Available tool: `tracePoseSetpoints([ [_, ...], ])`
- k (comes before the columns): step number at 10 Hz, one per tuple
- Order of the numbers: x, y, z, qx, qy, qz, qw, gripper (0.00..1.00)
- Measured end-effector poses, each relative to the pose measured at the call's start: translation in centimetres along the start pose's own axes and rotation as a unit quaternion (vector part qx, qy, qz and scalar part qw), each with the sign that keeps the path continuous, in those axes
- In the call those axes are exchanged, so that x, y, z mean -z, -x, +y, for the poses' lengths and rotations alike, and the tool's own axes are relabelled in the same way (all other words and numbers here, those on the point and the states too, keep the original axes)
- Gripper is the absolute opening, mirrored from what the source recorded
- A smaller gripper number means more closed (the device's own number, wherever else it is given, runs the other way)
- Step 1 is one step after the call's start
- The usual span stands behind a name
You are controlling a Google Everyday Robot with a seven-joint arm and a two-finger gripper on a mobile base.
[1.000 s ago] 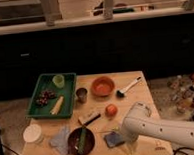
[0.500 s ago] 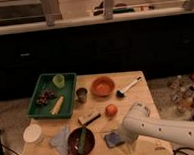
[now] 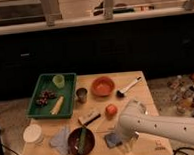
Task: Place sponge in red bowl
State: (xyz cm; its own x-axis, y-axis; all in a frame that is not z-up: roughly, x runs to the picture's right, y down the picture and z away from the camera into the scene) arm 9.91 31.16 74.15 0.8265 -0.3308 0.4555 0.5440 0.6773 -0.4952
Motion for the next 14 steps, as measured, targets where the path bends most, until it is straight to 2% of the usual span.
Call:
tracePoseSetpoints([
  [2, -0.6, -0.4, -0.4, -0.009, 0.006, -0.004, 0.9999, 0.78],
  [4, -1.4, -0.8, -0.6, -0.016, 0.010, -0.005, 0.9998, 0.62],
  [5, -1.5, -0.9, -0.6, -0.017, 0.011, -0.005, 0.9998, 0.58],
  [7, -2.5, -1.5, -0.5, -0.024, 0.017, -0.009, 0.9995, 0.23],
  [8, -2.3, -1.6, -0.5, -0.024, 0.013, -0.008, 0.9996, 0.11],
  [9, -2.0, -1.7, -0.4, -0.023, 0.011, -0.005, 0.9997, 0.03],
  [10, -1.3, -1.5, -0.5, -0.020, 0.009, -0.005, 0.9997, 0.00],
  [14, 2.4, -0.5, -0.8, -0.006, -0.007, -0.001, 1.0000, 0.00],
])
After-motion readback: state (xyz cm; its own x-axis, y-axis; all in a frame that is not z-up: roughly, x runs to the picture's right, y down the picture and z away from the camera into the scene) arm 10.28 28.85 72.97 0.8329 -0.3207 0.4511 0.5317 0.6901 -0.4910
